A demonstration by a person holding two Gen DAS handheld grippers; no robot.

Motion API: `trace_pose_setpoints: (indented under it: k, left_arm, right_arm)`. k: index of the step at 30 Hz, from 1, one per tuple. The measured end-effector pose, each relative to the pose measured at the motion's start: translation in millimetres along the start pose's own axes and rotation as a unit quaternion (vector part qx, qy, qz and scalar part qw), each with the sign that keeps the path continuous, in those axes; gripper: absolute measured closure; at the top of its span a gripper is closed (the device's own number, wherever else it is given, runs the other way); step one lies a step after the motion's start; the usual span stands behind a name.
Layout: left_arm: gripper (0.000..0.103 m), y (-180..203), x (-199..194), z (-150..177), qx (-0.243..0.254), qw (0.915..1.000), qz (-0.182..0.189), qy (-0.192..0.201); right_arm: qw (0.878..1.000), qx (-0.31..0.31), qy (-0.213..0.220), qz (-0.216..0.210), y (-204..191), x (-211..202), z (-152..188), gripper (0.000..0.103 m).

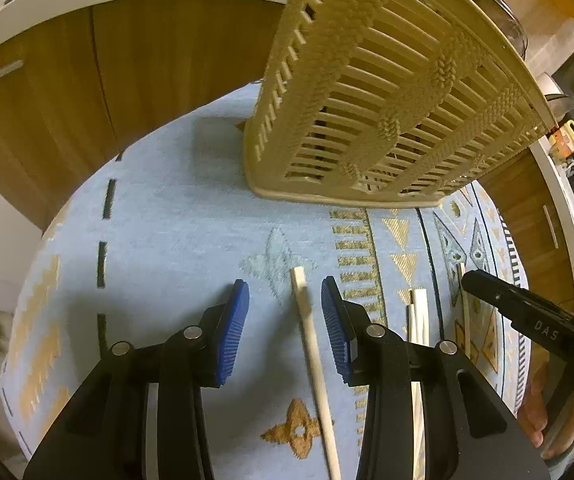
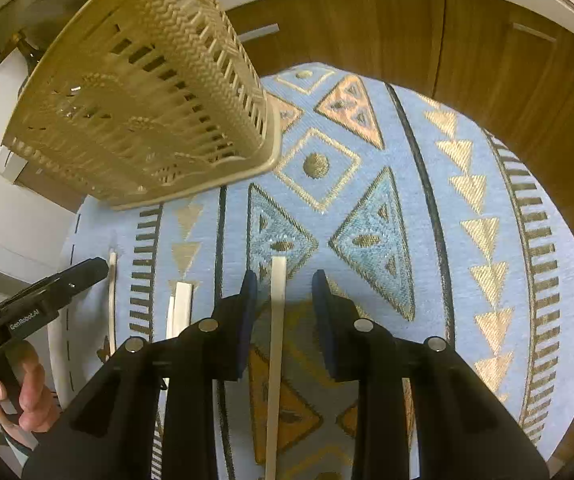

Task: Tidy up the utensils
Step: 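Lower both tools to the chopsticks and close each on a chopstick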

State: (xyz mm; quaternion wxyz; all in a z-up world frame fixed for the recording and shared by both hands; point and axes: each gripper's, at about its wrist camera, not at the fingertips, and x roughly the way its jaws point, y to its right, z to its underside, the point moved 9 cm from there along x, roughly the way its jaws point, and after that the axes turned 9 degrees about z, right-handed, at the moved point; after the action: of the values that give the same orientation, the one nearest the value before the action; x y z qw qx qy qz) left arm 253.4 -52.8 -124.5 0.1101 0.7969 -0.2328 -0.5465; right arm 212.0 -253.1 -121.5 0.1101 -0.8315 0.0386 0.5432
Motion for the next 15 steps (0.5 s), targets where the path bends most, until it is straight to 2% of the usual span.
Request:
trace_pose_setpoints:
  k: [6,10,12,13,14,15]
  left_arm:
    - [0.068,8.7,3.7,1.7,0.027,0.999,-0.037,-0.003]
    - [0.085,15.1,9.4,3.3,0.047,0.9959,-0.077,-0.004]
    - [0.087,19.8,12.2,4.1,0.06,0.9934,-0.098,-0.003]
    - [0.088,21.9,13.1,4.7,0.067,0.992,-0.107,-0.002]
    - [0.088,23.6,14.0,5.4,0.073,0.9907,-0.115,0.0]
    - [0.092,25.1,14.8,6.0,0.079,0.9886,-0.128,0.003]
  right_arm:
    - [0.999,-0.03,-0.004,0.03,-9.1,3.1,-0.9,0.077]
    - [0.998,-0.045,-0.015,0.053,-16.5,5.2,-1.4,0.077]
    - [0.996,-0.059,-0.017,0.068,-21.3,5.5,-0.5,0.077]
    - [0.995,-0.067,-0.018,0.074,-23.5,7.8,-0.4,0.078]
    - [0.993,-0.078,-0.017,0.082,-27.3,8.1,0.7,0.088]
    - [0.992,-0.087,-0.016,0.087,-31.5,7.0,1.9,0.092]
